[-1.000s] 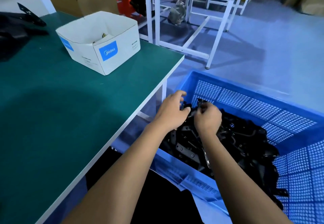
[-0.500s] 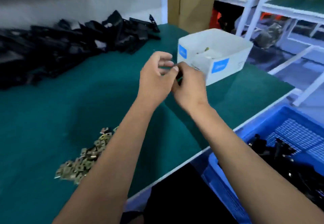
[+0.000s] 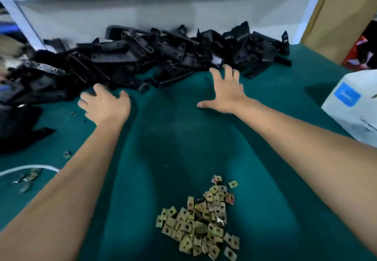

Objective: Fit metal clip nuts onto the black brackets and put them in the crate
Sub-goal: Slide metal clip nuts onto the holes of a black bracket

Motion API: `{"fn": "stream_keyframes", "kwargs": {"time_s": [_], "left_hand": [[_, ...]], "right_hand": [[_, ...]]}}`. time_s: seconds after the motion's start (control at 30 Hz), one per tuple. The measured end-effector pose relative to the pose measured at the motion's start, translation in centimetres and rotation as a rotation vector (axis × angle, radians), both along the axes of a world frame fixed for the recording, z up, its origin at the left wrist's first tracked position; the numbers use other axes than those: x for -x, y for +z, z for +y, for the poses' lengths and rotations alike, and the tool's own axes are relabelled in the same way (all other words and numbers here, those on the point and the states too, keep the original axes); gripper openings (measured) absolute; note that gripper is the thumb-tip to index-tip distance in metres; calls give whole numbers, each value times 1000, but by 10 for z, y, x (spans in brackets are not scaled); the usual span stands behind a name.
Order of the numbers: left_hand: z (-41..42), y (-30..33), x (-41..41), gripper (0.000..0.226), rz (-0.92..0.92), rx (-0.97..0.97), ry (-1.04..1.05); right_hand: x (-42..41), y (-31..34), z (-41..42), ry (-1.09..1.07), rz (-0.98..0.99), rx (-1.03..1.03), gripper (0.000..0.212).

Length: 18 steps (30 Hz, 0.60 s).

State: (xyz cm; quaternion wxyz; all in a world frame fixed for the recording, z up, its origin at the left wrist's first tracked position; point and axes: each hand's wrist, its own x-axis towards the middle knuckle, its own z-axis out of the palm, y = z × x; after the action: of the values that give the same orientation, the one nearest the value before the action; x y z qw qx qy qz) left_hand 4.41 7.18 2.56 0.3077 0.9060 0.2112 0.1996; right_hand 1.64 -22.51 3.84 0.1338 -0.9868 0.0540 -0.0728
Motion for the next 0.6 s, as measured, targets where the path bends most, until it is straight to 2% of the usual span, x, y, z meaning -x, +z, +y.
{"fn": "stream_keyframes", "kwargs": {"time_s": [0.1, 0.17, 0.27, 0.33, 0.47, 0.53, 0.6], "left_hand": [[22, 0, -35, 69, 21, -28, 63], [41, 3, -65, 77, 14, -40, 79], [63, 11, -106, 89, 33, -19, 73], [65, 12, -127, 92, 117, -29, 87], [44, 4, -147, 89, 252, -110, 74], [28, 2, -154, 85, 225, -81, 25], [10, 2, -158, 81, 168, -56, -22]], "right_hand": [[-42, 9, 1, 92, -16, 112, 135], [-78, 18, 5, 183, -17, 112, 141], [-131, 39, 12, 225, -106, 70, 126], [-168, 53, 13, 185, -132, 34, 117], [-227, 68, 9, 137, 13, -7, 116], [-247, 68, 7, 148, 105, 42, 111], [-259, 68, 4, 176, 99, 67, 104]]}}
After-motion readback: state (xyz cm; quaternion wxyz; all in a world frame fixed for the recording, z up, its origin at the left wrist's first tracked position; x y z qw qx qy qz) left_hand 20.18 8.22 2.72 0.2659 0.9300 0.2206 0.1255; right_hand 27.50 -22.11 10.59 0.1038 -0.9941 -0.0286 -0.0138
